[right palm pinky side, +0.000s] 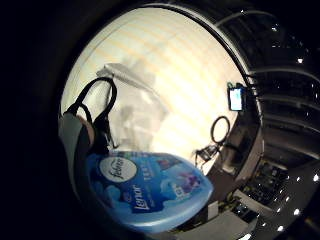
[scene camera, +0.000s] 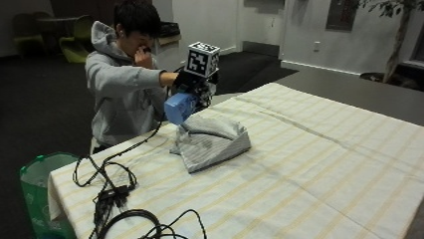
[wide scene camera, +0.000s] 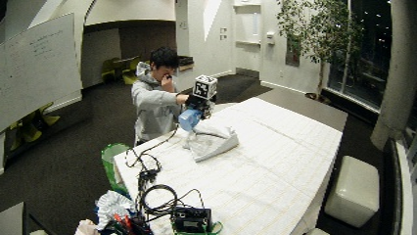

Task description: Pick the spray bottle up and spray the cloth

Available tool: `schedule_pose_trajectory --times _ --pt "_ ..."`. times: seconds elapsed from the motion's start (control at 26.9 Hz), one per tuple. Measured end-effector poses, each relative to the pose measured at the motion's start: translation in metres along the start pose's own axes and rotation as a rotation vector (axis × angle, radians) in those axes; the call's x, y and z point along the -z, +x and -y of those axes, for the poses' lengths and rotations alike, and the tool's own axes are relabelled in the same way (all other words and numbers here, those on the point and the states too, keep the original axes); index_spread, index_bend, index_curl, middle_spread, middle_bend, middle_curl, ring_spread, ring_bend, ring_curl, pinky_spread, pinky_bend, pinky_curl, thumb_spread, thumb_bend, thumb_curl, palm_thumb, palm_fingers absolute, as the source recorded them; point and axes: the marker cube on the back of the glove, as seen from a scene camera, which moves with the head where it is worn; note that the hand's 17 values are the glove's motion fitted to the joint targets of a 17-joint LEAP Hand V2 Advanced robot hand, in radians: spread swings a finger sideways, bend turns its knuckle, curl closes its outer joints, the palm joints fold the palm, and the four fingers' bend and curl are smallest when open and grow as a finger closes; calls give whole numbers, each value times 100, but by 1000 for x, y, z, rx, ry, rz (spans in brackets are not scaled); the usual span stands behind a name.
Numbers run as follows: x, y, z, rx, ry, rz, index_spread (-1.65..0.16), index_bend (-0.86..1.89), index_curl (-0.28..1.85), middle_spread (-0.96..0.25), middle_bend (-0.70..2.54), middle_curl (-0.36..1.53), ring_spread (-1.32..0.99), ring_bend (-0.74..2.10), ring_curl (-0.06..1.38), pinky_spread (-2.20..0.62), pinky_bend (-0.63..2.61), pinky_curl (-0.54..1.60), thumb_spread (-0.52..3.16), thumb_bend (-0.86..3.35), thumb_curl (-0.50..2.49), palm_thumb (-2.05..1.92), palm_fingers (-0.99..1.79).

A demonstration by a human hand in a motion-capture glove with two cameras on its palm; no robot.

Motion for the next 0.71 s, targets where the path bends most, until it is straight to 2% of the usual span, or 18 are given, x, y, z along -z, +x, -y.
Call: schedule_pose_trajectory --times 0.45,0.71 --pt "-68 3 13 -14 -100 -15 -20 54 53 -10 67 49 -18 55 44 -26 38 39 2 -4 70 96 140" --pt "-31 -11 8 69 21 169 -20 53 54 -10 66 49 -18 55 44 -26 38 39 2 -4 70 96 140"
